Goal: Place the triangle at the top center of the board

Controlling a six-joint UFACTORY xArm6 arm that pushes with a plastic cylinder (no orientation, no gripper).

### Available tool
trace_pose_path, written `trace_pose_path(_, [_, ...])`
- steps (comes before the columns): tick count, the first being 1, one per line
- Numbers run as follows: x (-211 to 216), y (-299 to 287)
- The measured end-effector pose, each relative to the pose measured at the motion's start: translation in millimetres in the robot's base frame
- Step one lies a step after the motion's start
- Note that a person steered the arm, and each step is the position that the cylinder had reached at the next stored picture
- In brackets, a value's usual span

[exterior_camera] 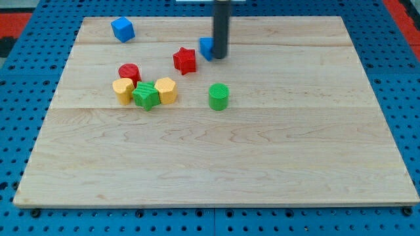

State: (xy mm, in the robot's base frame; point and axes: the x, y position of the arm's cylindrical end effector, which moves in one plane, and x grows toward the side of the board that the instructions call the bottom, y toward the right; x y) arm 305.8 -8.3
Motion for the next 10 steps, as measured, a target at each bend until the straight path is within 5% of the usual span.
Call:
trace_pose_path(1, [31.8, -9.0])
trace_pose_path(2, [3.2, -51.1])
trace_pose_path(4, [-37.4, -21.3])
trace_pose_path(6, [-12.3, -8.9])
trace_pose_path(7, [-16.5, 42.8])
trace_pose_path(10, [-39.9, 63.7])
